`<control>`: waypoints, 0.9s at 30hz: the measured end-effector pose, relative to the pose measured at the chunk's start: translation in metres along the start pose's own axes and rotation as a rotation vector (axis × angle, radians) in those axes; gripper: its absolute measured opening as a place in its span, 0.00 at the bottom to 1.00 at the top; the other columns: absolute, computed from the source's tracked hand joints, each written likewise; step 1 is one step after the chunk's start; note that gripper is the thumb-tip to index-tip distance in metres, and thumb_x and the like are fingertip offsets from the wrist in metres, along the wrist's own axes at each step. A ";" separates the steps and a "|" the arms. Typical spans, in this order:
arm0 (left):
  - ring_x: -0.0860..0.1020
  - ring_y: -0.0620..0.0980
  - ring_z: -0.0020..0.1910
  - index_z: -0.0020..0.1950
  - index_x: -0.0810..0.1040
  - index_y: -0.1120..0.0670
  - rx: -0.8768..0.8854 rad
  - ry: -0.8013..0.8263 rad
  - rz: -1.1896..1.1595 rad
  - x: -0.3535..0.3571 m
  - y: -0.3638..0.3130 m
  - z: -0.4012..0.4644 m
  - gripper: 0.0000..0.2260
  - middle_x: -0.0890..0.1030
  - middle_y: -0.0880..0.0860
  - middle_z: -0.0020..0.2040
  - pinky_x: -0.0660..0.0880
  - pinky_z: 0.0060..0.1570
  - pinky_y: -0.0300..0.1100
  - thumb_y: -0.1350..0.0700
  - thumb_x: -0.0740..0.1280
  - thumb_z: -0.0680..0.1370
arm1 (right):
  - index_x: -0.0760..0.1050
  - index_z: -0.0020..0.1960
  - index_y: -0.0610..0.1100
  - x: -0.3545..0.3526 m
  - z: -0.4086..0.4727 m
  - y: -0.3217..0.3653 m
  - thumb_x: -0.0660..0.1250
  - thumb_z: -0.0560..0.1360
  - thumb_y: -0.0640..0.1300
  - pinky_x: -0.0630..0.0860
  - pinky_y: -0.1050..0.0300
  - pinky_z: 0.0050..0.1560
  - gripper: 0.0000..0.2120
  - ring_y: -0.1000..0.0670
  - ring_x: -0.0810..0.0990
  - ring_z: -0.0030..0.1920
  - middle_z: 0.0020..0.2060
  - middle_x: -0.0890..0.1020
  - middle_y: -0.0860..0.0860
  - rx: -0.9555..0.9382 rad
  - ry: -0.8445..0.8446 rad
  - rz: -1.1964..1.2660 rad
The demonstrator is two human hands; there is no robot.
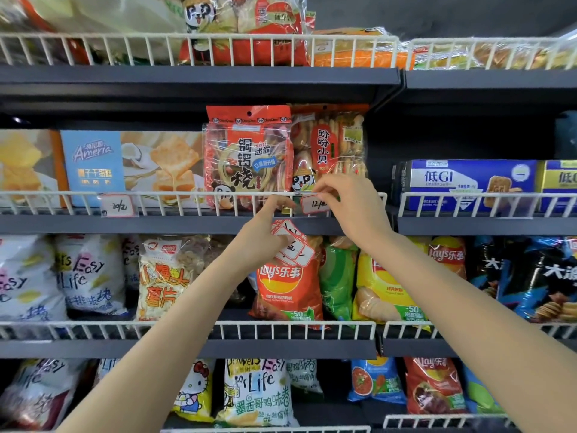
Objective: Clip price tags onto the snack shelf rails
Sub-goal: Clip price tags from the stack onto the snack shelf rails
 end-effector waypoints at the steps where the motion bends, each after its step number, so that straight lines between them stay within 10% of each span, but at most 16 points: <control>1: 0.83 0.57 0.44 0.58 0.66 0.42 -0.003 0.001 -0.001 0.000 0.001 0.000 0.18 0.80 0.59 0.49 0.81 0.43 0.58 0.63 0.64 0.78 | 0.79 0.49 0.46 0.000 -0.002 0.000 0.65 0.76 0.40 0.77 0.50 0.49 0.05 0.51 0.79 0.47 0.44 0.83 0.51 0.008 -0.016 0.010; 27: 0.82 0.60 0.47 0.59 0.64 0.40 0.008 -0.002 0.026 -0.001 0.001 0.000 0.20 0.79 0.60 0.52 0.81 0.43 0.57 0.63 0.65 0.77 | 0.80 0.54 0.43 0.002 -0.022 0.014 0.66 0.75 0.38 0.73 0.58 0.33 0.09 0.47 0.76 0.48 0.45 0.79 0.48 -0.158 -0.108 -0.237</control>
Point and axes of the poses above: each hand's wrist, its own z-axis towards the middle knuckle, its own x-axis out of the palm, y = z × x, the point moved 7 cm from there along z, towards the middle knuckle
